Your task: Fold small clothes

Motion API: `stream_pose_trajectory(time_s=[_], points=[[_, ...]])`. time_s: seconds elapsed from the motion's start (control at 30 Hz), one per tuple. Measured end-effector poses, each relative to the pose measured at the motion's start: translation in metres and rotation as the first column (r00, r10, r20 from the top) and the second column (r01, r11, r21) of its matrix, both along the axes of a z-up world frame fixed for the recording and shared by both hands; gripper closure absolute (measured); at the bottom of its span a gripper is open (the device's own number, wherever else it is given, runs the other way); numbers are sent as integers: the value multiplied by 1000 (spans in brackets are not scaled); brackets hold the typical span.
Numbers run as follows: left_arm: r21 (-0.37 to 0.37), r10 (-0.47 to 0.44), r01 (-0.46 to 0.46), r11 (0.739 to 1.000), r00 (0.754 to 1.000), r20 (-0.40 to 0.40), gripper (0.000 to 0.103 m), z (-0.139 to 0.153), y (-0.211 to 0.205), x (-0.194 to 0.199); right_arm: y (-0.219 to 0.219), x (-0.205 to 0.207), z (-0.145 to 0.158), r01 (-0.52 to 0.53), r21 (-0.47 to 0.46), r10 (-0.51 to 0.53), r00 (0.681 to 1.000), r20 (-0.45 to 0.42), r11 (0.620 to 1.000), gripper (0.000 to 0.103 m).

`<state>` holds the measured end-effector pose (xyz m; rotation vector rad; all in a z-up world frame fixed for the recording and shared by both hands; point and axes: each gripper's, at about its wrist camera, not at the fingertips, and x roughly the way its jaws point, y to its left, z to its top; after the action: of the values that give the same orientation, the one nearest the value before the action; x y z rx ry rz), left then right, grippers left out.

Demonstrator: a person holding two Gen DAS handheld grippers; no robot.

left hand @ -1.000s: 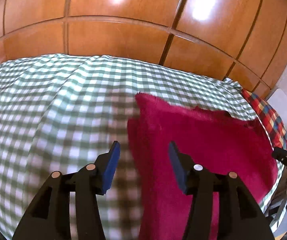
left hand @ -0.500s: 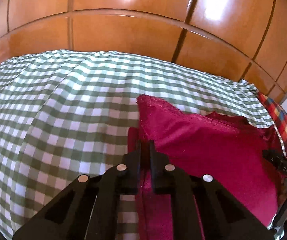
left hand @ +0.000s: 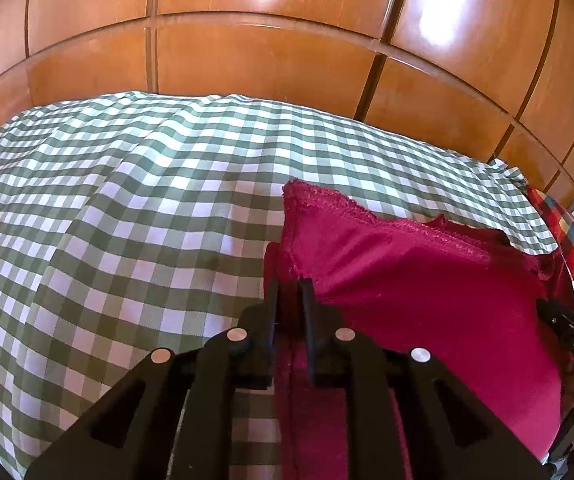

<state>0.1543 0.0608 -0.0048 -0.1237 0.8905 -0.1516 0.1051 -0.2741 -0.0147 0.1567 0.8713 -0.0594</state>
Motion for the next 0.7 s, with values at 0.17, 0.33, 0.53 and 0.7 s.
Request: stream_pose_trajectory(time_s=[0.17, 0.33, 0.53, 0.7], points=[[17, 1, -1, 1000, 1000, 2, 91, -2, -1, -1, -2, 9, 14, -18, -13, 17, 999, -30, 1000, 22], [29, 8, -8, 1000, 1000, -1, 90, -5, -3, -1, -20, 34, 24, -17, -63, 14, 999, -50, 998, 22], [29, 29, -28, 999, 1000, -13, 84, -14, -2, 1, -73, 74, -10, 140, -8, -139, 975, -172, 990, 22], [3, 64, -64, 998, 998, -26, 72, -19, 4, 1, -71, 76, -7, 135, -17, -136, 976, -173, 991, 22]])
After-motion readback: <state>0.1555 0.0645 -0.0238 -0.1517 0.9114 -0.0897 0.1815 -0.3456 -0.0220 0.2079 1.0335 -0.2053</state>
